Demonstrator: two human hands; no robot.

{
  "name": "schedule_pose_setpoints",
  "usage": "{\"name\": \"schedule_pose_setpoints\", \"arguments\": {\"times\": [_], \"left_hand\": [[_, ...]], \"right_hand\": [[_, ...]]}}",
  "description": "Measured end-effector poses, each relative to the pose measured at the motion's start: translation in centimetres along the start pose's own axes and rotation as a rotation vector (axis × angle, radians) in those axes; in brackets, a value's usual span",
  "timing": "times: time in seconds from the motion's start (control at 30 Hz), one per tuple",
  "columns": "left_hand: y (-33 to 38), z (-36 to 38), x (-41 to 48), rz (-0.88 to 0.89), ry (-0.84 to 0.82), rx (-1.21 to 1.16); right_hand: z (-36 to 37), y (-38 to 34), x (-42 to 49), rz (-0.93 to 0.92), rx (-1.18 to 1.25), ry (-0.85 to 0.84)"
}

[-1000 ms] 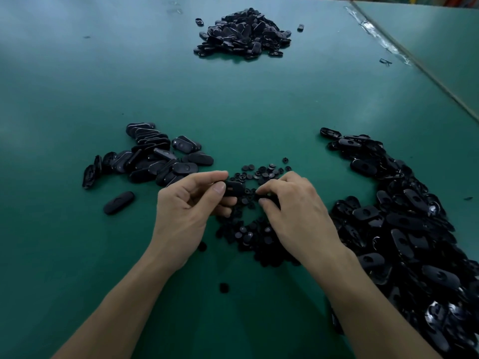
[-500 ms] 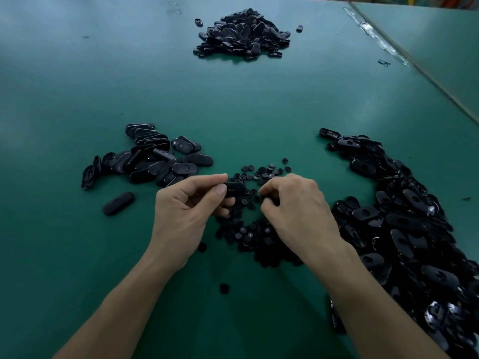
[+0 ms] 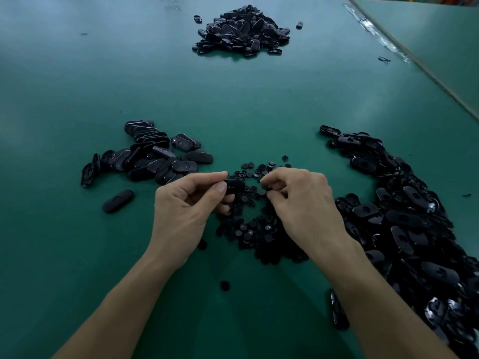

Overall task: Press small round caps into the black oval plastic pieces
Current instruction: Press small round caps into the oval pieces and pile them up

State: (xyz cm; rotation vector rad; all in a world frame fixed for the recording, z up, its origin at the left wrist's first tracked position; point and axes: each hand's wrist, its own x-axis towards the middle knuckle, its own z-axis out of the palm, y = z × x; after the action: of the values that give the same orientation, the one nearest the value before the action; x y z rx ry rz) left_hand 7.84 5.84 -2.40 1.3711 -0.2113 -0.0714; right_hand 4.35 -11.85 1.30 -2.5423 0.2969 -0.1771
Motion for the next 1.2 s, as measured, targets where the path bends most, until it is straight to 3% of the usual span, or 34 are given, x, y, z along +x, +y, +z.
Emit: {"name": "schedule_pose_setpoints", "arguments": {"times": [0.4,0.67,0.87,1.03,1.2], "left_hand": [[0.0,0.1,0.0,-0.006,0.020,0.024],[0.0,0.1,0.0,0.001,0.033,0.003],[-0.1,0.1,0.0,-0.012,0.011,0.034],[0.2,0.2,0.0,-0.025,0.022,0.059],[0.2,0.1,0.0,-0.026,0.000,0.082]], "right_hand": [[0.0,0.0,-0.1,-0.072,0.093,-0.089],[-0.5,-1.1,-0.4,-0.168,0.262,-0.009],[0.0,-2.7,-1.0,-0.245,0.194,-0.058],[0.6,-3.0,-1.3,-0.176,0.142,-0.146],[1.0,-3.2,-1.6,-0.163,0.135,-0.106]]}}
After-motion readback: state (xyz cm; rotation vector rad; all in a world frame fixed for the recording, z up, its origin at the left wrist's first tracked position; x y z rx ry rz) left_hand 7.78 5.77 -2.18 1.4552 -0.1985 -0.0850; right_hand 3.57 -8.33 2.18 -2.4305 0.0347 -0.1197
